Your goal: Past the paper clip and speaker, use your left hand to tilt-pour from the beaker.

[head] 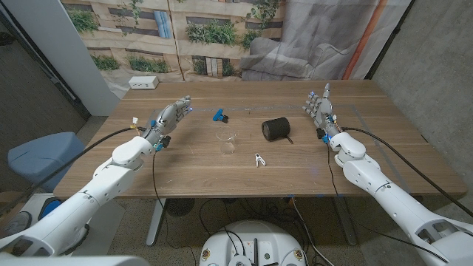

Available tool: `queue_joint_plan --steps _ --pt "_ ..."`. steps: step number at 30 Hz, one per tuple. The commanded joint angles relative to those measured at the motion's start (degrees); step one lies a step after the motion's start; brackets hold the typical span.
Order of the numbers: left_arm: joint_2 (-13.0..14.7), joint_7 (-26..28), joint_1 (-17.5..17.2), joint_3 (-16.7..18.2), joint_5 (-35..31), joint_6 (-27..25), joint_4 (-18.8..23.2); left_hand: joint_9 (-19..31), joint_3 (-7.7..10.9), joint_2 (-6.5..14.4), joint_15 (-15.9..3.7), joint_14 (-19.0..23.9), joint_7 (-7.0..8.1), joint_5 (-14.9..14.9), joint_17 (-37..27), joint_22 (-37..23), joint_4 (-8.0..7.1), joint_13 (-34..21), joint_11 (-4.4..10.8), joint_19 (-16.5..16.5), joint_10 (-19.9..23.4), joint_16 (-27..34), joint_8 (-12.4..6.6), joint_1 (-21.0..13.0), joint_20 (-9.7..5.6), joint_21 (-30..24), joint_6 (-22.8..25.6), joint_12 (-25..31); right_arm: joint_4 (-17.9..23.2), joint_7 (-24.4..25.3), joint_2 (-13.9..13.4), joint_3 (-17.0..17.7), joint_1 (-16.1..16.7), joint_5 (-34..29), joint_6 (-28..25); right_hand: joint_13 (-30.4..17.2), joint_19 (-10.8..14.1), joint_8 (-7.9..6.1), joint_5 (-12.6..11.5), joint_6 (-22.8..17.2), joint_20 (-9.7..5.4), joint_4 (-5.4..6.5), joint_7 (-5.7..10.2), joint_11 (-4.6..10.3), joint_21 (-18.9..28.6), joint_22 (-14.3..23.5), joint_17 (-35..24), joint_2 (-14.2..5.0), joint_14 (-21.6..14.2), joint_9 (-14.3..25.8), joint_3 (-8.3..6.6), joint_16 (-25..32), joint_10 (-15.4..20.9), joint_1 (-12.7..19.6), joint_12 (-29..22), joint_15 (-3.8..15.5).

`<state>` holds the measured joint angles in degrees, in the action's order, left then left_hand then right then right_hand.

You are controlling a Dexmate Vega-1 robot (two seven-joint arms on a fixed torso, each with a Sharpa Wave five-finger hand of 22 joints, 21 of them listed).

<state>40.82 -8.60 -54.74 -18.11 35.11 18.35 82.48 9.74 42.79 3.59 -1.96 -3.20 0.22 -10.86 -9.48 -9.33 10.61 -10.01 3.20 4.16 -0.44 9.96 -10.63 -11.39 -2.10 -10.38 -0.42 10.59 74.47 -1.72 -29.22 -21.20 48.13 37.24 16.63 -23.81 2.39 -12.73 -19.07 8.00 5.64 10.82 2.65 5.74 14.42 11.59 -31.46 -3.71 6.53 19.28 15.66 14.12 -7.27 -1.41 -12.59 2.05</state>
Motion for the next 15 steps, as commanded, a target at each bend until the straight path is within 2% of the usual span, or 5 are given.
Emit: queue_joint_plan --steps 1,9,15 --pt "4.2 -5.1 -1.8 0.1 -0.2 3.0 0.6 0.3 0.29 0.0 -0.27 -0.5 0.29 -0.6 -0.1 -0.2 0.49 -0.3 -0.18 -0.6 -0.7 -0.1 -0.58 -1.4 -1.87 0.2 -0.1 -0.1 0.0 0.0 0.0 0.0 0.0 0.0 0.0 -0.2 0.1 -0.31 -0.3 0.4 0.36 -0.02 0.14 -0.16 0.4 0.2 -0.3 -4.99 0.3 0.1 0.4 0.2 -0.5 0.1 -0.4 1.12" --pt "5.9 -7.2 -2.3 -0.2 -0.5 3.0 1.0 0.4 0.54 -0.3 -0.04 -0.7 -0.01 -0.9 -0.1 -0.1 0.56 -0.3 -0.01 -1.0 -1.0 -0.1 -0.55 -2.4 -1.9 0.3 -0.6 -0.1 0.1 0.0 0.0 0.0 0.0 0.0 -0.1 -0.2 0.1 -0.31 -0.3 0.4 0.36 -0.02 0.14 -0.16 0.4 0.2 -0.3 -4.99 0.3 0.1 0.4 0.2 -0.5 0.1 -0.4 1.12" --pt "6.8 -7.7 -2.7 -0.3 -1.0 3.1 1.6 0.4 0.76 -1.0 -0.42 -0.8 0.51 -1.1 -0.2 -0.1 0.6 -0.3 0.8 -1.0 -1.3 0.0 -0.73 -3.5 -2.59 0.2 -0.8 -0.1 0.1 0.0 0.0 0.0 0.0 0.0 -0.1 -0.2 0.1 -0.31 -0.3 0.4 0.36 -0.02 0.14 -0.16 0.4 0.2 -0.3 -4.99 0.3 0.1 0.4 0.2 -0.5 0.1 -0.4 1.12"
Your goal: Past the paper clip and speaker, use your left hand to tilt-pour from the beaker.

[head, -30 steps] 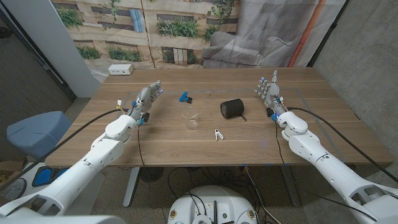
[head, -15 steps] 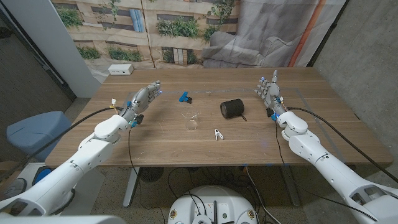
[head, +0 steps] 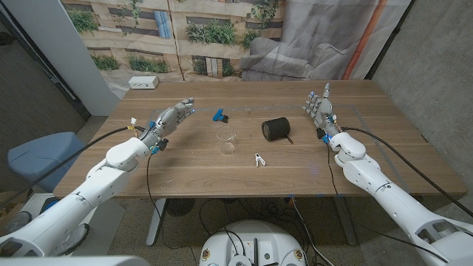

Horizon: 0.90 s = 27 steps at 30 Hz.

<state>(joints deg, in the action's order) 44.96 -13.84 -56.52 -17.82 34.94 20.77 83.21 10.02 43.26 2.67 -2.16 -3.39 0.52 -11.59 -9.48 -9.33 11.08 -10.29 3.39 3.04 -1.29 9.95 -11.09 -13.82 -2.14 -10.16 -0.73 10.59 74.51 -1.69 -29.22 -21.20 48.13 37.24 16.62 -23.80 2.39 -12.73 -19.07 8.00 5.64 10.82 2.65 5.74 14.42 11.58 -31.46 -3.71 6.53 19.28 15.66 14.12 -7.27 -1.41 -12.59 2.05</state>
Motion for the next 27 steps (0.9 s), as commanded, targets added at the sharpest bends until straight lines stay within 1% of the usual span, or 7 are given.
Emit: queue_joint_plan --steps 1,5,7,9,11,18,27 --pt "2.9 -2.6 -1.1 -0.6 -1.0 0.7 1.0 0.1 0.3 -0.1 -0.18 -0.6 0.14 -0.4 -0.2 -0.1 0.14 -0.1 0.57 0.0 -0.5 0.0 -0.26 -1.1 -2.5 0.0 -0.6 -0.1 0.1 0.0 0.0 0.0 0.0 0.0 -0.1 -0.2 0.1 -0.31 -0.3 0.4 0.37 -0.02 0.15 -0.16 0.4 0.2 -0.3 -4.99 0.3 0.1 0.4 0.2 -0.5 0.1 -0.4 1.12" --pt "3.7 -3.1 -1.3 -0.7 -2.0 1.6 1.1 0.2 0.48 -0.6 -0.16 -1.0 0.44 -0.5 -0.2 -0.1 0.13 -0.1 0.67 -1.2 -0.7 0.0 -0.3 -1.9 -2.98 0.4 -0.9 0.0 0.0 0.0 0.0 0.0 0.0 0.0 -0.1 -0.2 0.1 -0.31 -0.3 0.4 0.37 -0.02 0.15 -0.16 0.4 0.2 -0.3 -4.99 0.3 0.1 0.4 0.2 -0.5 0.1 -0.4 1.12" --pt "4.2 -3.8 -1.1 -0.9 -3.2 3.2 0.8 0.2 0.77 -1.3 0.24 -2.0 0.5 -0.5 -0.2 -0.1 0.1 -0.1 0.87 -2.9 -1.2 -0.2 -0.47 -3.2 -3.65 0.5 -1.2 -0.1 0.0 0.0 0.0 0.0 0.0 0.0 -0.1 -0.2 0.1 -0.31 -0.3 0.4 0.37 -0.02 0.15 -0.16 0.4 0.2 -0.3 -4.99 0.3 0.1 0.4 0.2 -0.5 0.1 -0.4 1.12" --pt "4.2 -4.2 -1.0 -1.1 -3.5 3.9 0.5 0.2 0.92 -1.8 0.53 -2.9 0.89 -0.5 -0.2 -0.1 0.07 -0.1 0.85 -3.7 -1.7 -0.3 -0.48 -3.9 -3.9 0.5 -1.5 -0.2 0.0 0.0 0.0 0.0 0.0 0.0 0.0 -0.2 0.1 -0.31 -0.3 0.4 0.37 -0.02 0.15 -0.16 0.4 0.2 -0.3 -4.99 0.3 0.1 0.4 0.2 -0.5 0.1 -0.4 1.12" --pt "4.2 -4.8 -0.3 -1.4 -5.3 6.3 -0.5 0.2 1.02 -2.1 0.52 -3.4 1.29 -0.5 -0.3 -0.1 0.05 -0.1 1.07 -4.4 -2.1 -0.3 -0.49 -4.5 -4.14 0.6 -1.8 -0.2 0.0 0.0 0.0 0.0 0.0 0.0 -0.1 -0.2 0.1 -0.31 -0.3 0.4 0.37 -0.02 0.15 -0.16 0.4 0.2 -0.3 -4.99 0.3 0.1 0.4 0.2 -0.5 0.1 -0.4 1.12" --pt "4.4 -5.7 -0.1 -2.0 -6.1 7.9 -1.1 0.2 1.22 -2.6 0.53 -4.0 1.57 -0.3 -0.3 -0.1 0.03 -0.2 1.44 -5.0 -2.5 -0.2 -0.46 -5.3 -4.22 0.4 -2.3 -0.2 0.0 0.0 0.0 0.0 0.0 0.0 -0.1 -0.2 0.1 -0.31 -0.3 0.4 0.37 -0.02 0.15 -0.16 0.4 0.2 -0.3 -4.99 0.3 0.1 0.4 0.2 -0.5 0.1 -0.4 1.12" --pt "6.1 -6.8 -0.6 -3.0 -8.6 9.1 0.3 0.2 1.7 -3.3 0.41 -4.8 1.88 0.2 -0.3 -0.1 0.0 -0.2 1.57 -6.3 -3.8 -0.2 -0.07 -6.9 -4.42 0.4 -4.3 -0.3 0.0 0.0 0.0 0.0 0.0 0.0 0.0 -0.2 0.1 -0.31 -0.3 0.4 0.37 -0.02 0.15 -0.16 0.4 0.2 -0.3 -4.99 0.3 0.1 0.4 0.2 -0.5 0.1 -0.4 1.12"
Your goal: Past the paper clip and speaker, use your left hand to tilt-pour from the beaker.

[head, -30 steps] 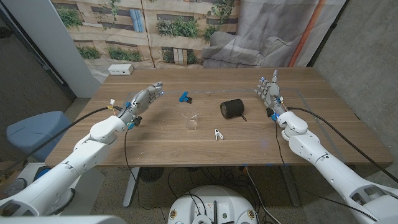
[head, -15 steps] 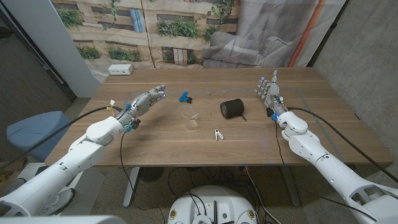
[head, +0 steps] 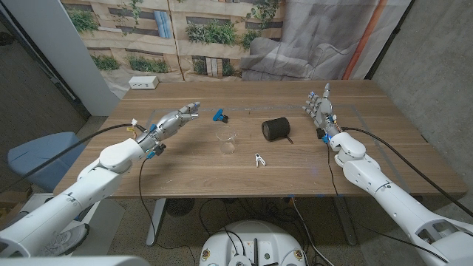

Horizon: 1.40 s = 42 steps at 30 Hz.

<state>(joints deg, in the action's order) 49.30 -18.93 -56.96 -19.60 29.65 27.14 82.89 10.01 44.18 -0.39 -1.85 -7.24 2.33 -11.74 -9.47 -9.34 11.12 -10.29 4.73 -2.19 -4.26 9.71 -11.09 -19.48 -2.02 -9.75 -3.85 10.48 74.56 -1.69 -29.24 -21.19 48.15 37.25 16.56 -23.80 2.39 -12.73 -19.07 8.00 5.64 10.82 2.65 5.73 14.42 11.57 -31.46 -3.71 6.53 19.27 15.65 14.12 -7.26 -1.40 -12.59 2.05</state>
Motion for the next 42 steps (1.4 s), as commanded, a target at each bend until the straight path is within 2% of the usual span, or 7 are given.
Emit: queue_joint_plan --steps 1,5,14,24,30,38,42 --pt "2.0 -2.1 0.0 -1.4 -3.7 3.0 0.5 0.2 0.82 -0.3 0.03 -1.1 0.06 0.4 -0.3 0.0 -0.04 -0.2 0.3 -1.1 -0.9 0.1 -0.06 -1.4 -4.56 0.0 -1.3 -0.2 0.0 0.0 0.0 0.0 0.0 0.0 0.0 -0.3 0.1 -0.31 -0.3 0.4 0.37 -0.02 0.15 -0.16 0.4 0.3 -0.3 -4.99 0.3 0.1 0.4 0.2 -0.5 0.1 -0.4 1.12" --pt "2.1 -2.5 1.6 -2.3 -7.2 5.8 -0.8 0.2 1.0 -0.5 -0.01 -1.6 0.09 0.6 -0.3 -0.1 -0.05 -0.2 0.28 -1.2 -1.5 0.0 0.11 -2.0 -4.57 -0.1 -2.2 -0.3 0.0 0.0 0.0 0.0 0.0 0.0 0.0 -0.3 0.1 -0.31 -0.3 0.4 0.37 -0.02 0.15 -0.16 0.4 0.3 -0.3 -4.99 0.3 0.1 0.4 0.2 -0.5 0.1 -0.4 1.12" --pt "2.0 -6.3 4.5 -5.0 -8.5 6.1 -1.7 0.2 1.6 -1.8 0.45 -4.2 -0.71 1.3 -0.3 -0.1 -0.11 -0.2 -0.73 -3.9 -4.2 0.0 0.37 -4.4 -4.32 0.0 -5.8 -0.3 0.0 0.0 0.0 0.0 0.0 0.0 0.0 -0.3 0.1 -0.31 -0.3 0.4 0.37 -0.02 0.15 -0.16 0.4 0.3 -0.3 -4.99 0.3 0.1 0.4 0.2 -0.5 0.1 -0.4 1.12" --pt "-0.1 -9.5 8.9 -8.2 -10.7 7.9 -5.3 0.3 1.88 -2.6 0.47 -4.3 -1.39 1.5 -0.3 -0.1 -0.16 -0.2 -0.84 -6.7 -4.8 0.3 0.07 -5.8 -2.99 0.3 -6.9 0.0 0.0 0.0 0.0 0.0 0.0 0.0 0.0 -0.3 0.1 -0.31 -0.3 0.4 0.37 -0.02 0.15 -0.16 0.4 0.3 -0.3 -4.99 0.3 0.1 0.4 0.2 -0.5 0.1 -0.4 1.12" --pt "-2.0 -11.3 11.8 -10.2 -12.2 9.0 -8.3 0.3 1.98 -2.9 0.25 -3.9 -1.81 1.5 -0.3 -0.1 -0.18 -0.2 -1.0 -7.9 -4.5 0.5 -0.27 -6.4 -2.78 0.3 -6.6 0.2 0.0 0.0 0.0 0.0 0.0 0.0 0.0 -0.3 0.1 -0.31 -0.3 0.4 0.37 -0.02 0.15 -0.16 0.4 0.3 -0.3 -4.99 0.3 0.1 0.4 0.2 -0.5 0.1 -0.4 1.12" --pt "-4.1 -12.3 14.5 -12.0 -13.1 10.1 -12.1 0.3 2.1 -3.8 0.05 -2.9 -2.4 1.6 -0.4 -0.2 -0.22 -0.2 -0.87 -10.2 -3.7 0.8 -1.03 -7.6 -1.06 0.1 -5.7 0.6 0.0 0.0 0.0 0.0 0.0 0.0 0.0 -0.3 0.1 -0.31 -0.3 0.4 0.37 -0.02 0.15 -0.16 0.4 0.3 -0.3 -4.99 0.3 0.1 0.4 0.2 -0.5 0.1 -0.4 1.12" --pt "-5.3 -12.7 15.7 -12.9 -13.2 10.1 -14.2 0.4 2.13 -4.2 0.07 -2.4 -2.62 1.6 -0.4 -0.2 -0.23 -0.3 -1.3 -10.8 -2.7 1.0 -1.34 -8.2 -0.79 0.0 -5.2 0.9 0.0 0.0 0.0 0.0 0.0 0.0 0.0 -0.3 0.1 -0.31 -0.3 0.4 0.37 -0.02 0.15 -0.16 0.4 0.3 -0.3 -4.99 0.3 0.1 0.4 0.2 -0.5 0.1 -0.4 1.12"
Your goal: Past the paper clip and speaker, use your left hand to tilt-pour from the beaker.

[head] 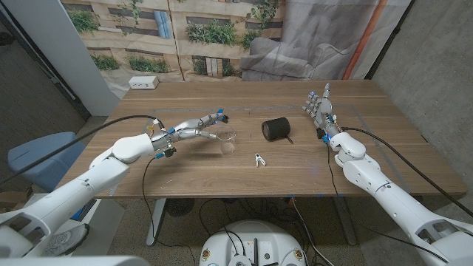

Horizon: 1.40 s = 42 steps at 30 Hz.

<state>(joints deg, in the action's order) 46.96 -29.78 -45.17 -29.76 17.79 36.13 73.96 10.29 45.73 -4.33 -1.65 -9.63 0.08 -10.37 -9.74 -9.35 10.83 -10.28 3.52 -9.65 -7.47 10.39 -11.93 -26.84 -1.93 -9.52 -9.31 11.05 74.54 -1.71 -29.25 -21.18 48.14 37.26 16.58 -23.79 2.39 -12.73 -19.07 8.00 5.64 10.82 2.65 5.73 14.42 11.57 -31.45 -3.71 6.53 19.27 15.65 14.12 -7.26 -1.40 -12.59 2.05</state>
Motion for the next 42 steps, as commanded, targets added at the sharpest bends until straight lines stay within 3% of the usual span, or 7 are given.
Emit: queue_joint_plan --steps 1,6,9,21,42 --pt "-3.2 -1.8 4.2 -2.9 -1.5 1.2 -5.8 0.1 0.58 -0.3 -0.1 0.0 -0.51 0.2 -0.1 -0.2 0.05 -0.3 -0.04 -3.4 0.6 0.3 -0.58 -0.9 -0.81 -0.2 0.4 0.4 0.0 0.0 0.0 0.0 0.0 0.0 0.0 -0.3 0.1 -0.31 -0.3 0.4 0.37 -0.02 0.15 -0.16 0.4 0.3 -0.3 -4.99 0.3 0.1 0.4 0.2 -0.5 0.1 -0.4 1.12" --pt "-4.4 -2.4 5.5 -3.9 -1.9 1.9 -8.0 0.1 0.59 -0.7 -0.19 0.9 -0.53 0.2 -0.1 -0.2 0.05 -0.3 0.14 -3.5 1.2 0.5 -0.83 -1.3 -0.84 -0.4 0.9 0.5 0.0 0.0 0.0 0.0 0.0 0.0 0.0 -0.3 0.1 -0.31 -0.3 0.4 0.37 -0.02 0.15 -0.16 0.4 0.3 -0.3 -4.99 0.3 0.1 0.4 0.2 -0.5 0.1 -0.4 1.12" --pt "-4.6 -2.2 5.7 -4.3 -2.2 1.6 -8.4 0.2 0.56 -1.2 -0.36 0.9 -0.49 0.2 -0.1 -0.2 0.03 -0.4 0.04 -5.5 1.2 0.3 -0.96 -1.9 0.49 0.0 1.0 0.4 0.0 0.0 0.0 0.0 0.0 0.0 0.0 -0.3 0.1 -0.31 -0.3 0.4 0.37 -0.02 0.15 -0.16 0.4 0.3 -0.3 -4.99 0.3 0.1 0.4 0.2 -0.5 0.1 -0.4 1.12" --pt "-6.0 -2.7 6.7 -5.8 -2.6 1.9 -10.7 0.2 0.37 -2.3 -1.02 2.7 -0.48 0.3 -0.1 -0.2 -0.02 -0.4 0.09 -6.3 2.0 0.7 -1.35 -3.1 0.45 -0.6 1.5 0.6 0.0 0.0 0.0 0.0 0.0 0.0 0.0 -0.3 0.1 -0.31 -0.3 0.4 0.37 -0.02 0.15 -0.16 0.4 0.3 -0.3 -4.99 0.3 0.1 0.4 0.2 -0.5 0.1 -0.4 1.12" --pt "-7.4 -1.6 7.6 -6.6 -3.0 2.7 -14.1 0.3 0.0 -3.9 -2.22 8.7 -0.6 0.2 -0.1 -0.2 0.01 -0.5 1.27 -2.9 6.6 1.4 -3.34 -6.2 0.1 -1.5 6.1 1.4 0.0 0.0 0.0 0.0 0.0 0.0 0.0 -0.3 0.1 -0.31 -0.3 0.4 0.37 -0.02 0.15 -0.16 0.4 0.3 -0.3 -4.99 0.3 0.1 0.4 0.2 -0.5 0.1 -0.4 1.12"
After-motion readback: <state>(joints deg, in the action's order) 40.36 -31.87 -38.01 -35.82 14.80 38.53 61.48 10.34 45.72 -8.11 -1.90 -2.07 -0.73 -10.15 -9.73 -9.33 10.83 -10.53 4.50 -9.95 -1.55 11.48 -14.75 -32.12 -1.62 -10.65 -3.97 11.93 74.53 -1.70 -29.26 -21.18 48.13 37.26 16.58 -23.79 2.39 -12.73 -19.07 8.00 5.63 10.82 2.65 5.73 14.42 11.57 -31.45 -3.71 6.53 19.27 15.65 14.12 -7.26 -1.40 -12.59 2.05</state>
